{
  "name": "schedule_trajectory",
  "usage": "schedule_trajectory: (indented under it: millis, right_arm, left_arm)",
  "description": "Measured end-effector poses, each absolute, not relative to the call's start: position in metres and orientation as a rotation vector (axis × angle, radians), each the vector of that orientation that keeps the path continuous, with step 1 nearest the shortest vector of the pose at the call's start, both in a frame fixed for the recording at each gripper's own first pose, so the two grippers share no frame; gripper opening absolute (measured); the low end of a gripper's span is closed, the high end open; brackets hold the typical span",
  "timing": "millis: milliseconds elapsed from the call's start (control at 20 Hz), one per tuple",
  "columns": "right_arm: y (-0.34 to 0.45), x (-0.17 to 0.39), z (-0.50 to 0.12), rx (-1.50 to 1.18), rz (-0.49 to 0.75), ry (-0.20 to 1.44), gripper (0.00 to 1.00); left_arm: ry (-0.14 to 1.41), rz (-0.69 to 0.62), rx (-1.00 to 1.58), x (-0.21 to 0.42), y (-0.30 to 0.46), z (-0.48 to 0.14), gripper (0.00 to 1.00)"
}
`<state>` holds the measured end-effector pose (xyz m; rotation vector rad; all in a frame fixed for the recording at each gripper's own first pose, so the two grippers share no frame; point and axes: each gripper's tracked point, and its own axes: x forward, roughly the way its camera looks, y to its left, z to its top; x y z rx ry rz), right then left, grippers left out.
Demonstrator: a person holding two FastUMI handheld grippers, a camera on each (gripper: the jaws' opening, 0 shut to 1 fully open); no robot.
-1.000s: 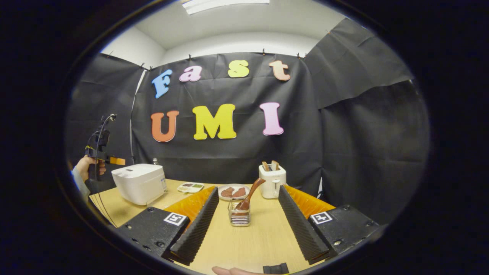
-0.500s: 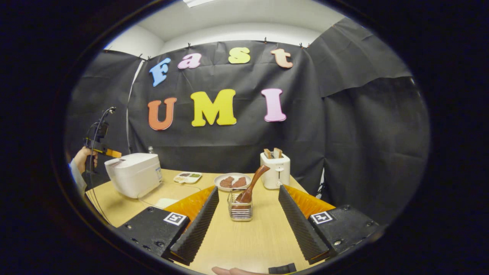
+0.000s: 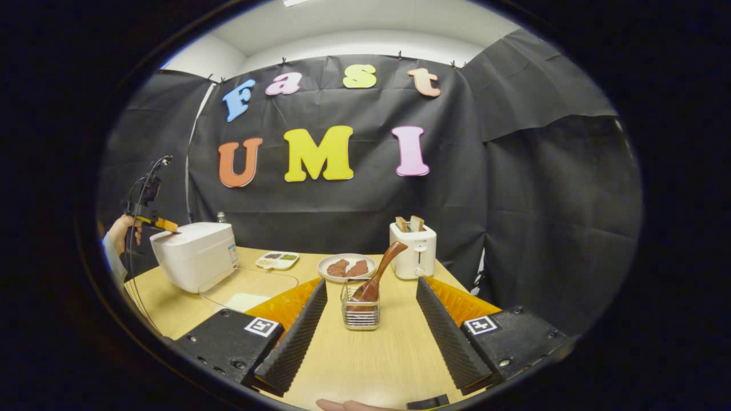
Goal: Close the left gripper, press the button to open the rice cooker; take a wooden spoon from the chopstick holder with the right hand, scoop a spoonful of rice and pour it into the rice cooker, then put the wooden spoon back into the chopstick holder.
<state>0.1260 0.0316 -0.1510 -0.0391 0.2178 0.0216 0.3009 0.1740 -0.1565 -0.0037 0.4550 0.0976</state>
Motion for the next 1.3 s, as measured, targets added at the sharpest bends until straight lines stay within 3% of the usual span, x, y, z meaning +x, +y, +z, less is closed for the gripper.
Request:
schedule_trajectory:
  millis: [150,200,400,600,650,700,750,900,950,1000,1050,1100,1150,1300]
  right_arm:
    - [0.036,0.128,-0.157,-0.050,0.027,0.231,1.00]
    - [0.036,0.128,-0.159,-0.057,0.025,0.237,0.96]
    - [0.035,0.131,-0.165,-0.065,0.010,0.257,1.00]
    - [0.035,0.130,-0.167,-0.074,-0.003,0.274,0.96]
    - [0.035,0.129,-0.166,-0.075,-0.003,0.275,1.00]
    - [0.036,0.128,-0.166,-0.078,-0.001,0.275,0.96]
    - [0.037,0.127,-0.164,-0.082,0.001,0.271,1.00]
    - [0.035,0.124,-0.161,-0.093,-0.002,0.258,0.96]
    - [0.033,0.123,-0.160,-0.092,-0.005,0.257,1.00]
    - [0.031,0.123,-0.161,-0.092,-0.007,0.258,0.96]
    - [0.030,0.124,-0.161,-0.092,-0.010,0.260,0.96]
    - [0.029,0.125,-0.162,-0.091,-0.013,0.261,0.96]
    - [0.029,0.125,-0.163,-0.088,-0.014,0.261,0.96]
    - [0.029,0.133,-0.165,-0.090,-0.002,0.251,1.00]
  left_arm:
    - [0.475,0.104,-0.019,0.301,0.174,-0.162,0.00]
    - [0.506,0.103,-0.013,0.294,0.173,-0.163,0.00]
    - [0.525,0.102,-0.060,0.300,0.175,-0.165,0.00]
    - [0.517,0.107,-0.070,0.300,0.176,-0.166,0.00]
    - [0.522,0.111,-0.064,0.300,0.176,-0.166,0.00]
    - [0.519,0.118,-0.052,0.300,0.174,-0.165,0.00]
    - [0.516,0.127,-0.037,0.299,0.174,-0.164,0.00]
    - [0.399,0.161,0.042,0.295,0.178,-0.134,0.02]
    - [0.341,0.168,0.052,0.287,0.175,-0.111,0.23]
    - [0.286,0.176,0.056,0.283,0.174,-0.096,0.53]
    - [0.278,0.171,0.041,0.273,0.165,-0.092,0.61]
    - [0.274,0.168,0.038,0.265,0.161,-0.089,0.62]
    - [0.267,0.169,0.046,0.253,0.158,-0.085,0.97]
    - [0.253,0.188,0.087,0.229,0.152,-0.085,0.95]
